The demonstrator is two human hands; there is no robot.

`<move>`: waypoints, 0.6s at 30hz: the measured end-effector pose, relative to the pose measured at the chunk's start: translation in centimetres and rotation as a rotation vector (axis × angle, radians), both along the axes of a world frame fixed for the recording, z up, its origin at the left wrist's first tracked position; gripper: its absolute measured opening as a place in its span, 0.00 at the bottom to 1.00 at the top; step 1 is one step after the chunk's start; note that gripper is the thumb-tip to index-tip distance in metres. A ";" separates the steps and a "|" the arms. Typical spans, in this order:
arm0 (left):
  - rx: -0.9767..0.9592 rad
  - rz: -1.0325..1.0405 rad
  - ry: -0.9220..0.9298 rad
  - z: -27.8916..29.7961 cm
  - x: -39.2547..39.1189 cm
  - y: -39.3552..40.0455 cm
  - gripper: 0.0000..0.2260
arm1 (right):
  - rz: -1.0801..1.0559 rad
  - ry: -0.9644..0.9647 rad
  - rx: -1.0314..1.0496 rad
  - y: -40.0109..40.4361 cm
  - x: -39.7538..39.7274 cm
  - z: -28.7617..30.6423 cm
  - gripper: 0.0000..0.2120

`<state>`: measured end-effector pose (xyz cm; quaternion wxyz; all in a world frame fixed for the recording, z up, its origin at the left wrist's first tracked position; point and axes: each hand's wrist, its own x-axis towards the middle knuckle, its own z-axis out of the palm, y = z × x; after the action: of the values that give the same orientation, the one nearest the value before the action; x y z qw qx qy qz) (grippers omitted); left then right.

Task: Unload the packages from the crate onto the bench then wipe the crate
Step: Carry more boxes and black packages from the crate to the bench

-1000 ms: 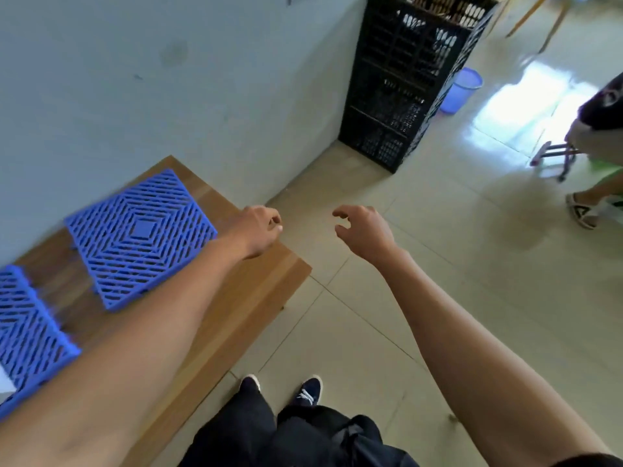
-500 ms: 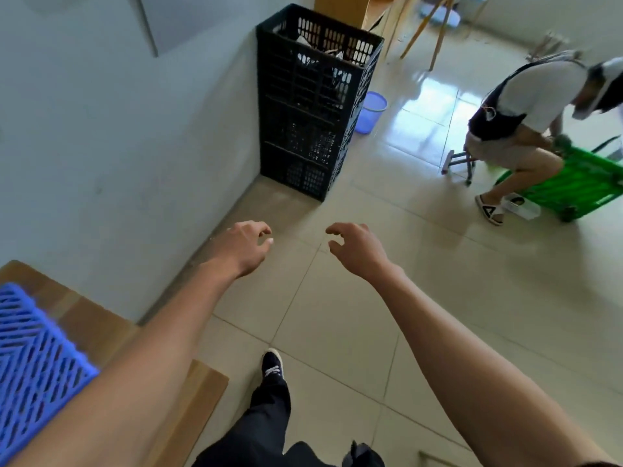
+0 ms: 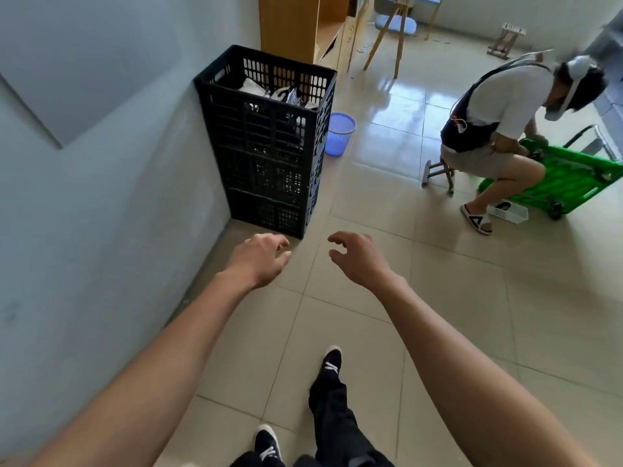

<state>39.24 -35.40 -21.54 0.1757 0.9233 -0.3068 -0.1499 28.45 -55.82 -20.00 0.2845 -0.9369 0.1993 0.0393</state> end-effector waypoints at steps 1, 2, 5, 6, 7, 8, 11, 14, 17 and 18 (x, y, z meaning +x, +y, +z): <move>0.011 0.002 -0.002 0.0 1.3 -1.3 0.16 | 0.004 0.001 0.006 -1.5 1.4 -0.2 0.18; 0.026 0.008 -0.004 0.0 2.6 -2.6 0.16 | 0.006 -0.002 0.013 -3.0 2.8 -0.4 0.18; 0.066 0.030 0.004 0.4 6.7 -6.2 0.16 | 0.019 -0.023 0.020 -7.3 7.1 -0.6 0.18; 0.072 0.039 0.003 0.6 8.0 -7.3 0.15 | 0.027 -0.034 0.024 -8.7 8.5 -0.6 0.18; 0.077 0.049 -0.002 0.8 9.2 -8.2 0.15 | 0.031 -0.044 0.037 -10.0 9.9 -0.6 0.18; 0.076 0.063 -0.012 0.9 10.4 -9.1 0.15 | 0.032 -0.054 0.054 -11.1 11.3 -0.5 0.18; 0.054 0.111 -0.039 0.9 13.7 -11.0 0.15 | 0.055 -0.074 0.072 -13.7 15.6 -0.6 0.18; 0.058 0.155 -0.034 0.7 17.1 -12.2 0.15 | 0.090 -0.057 0.079 -15.2 20.1 -0.7 0.20; 0.026 0.197 -0.031 0.4 21.4 -13.3 0.14 | 0.108 -0.076 0.093 -16.0 25.2 -0.9 0.22; 0.007 0.210 -0.030 0.3 23.0 -13.5 0.14 | 0.108 -0.087 0.094 -16.2 27.1 -1.0 0.23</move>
<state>62.27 -48.94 -21.26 0.1826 0.9532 -0.2104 -0.1177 55.55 -71.99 -21.04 0.3341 -0.9327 0.1340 0.0230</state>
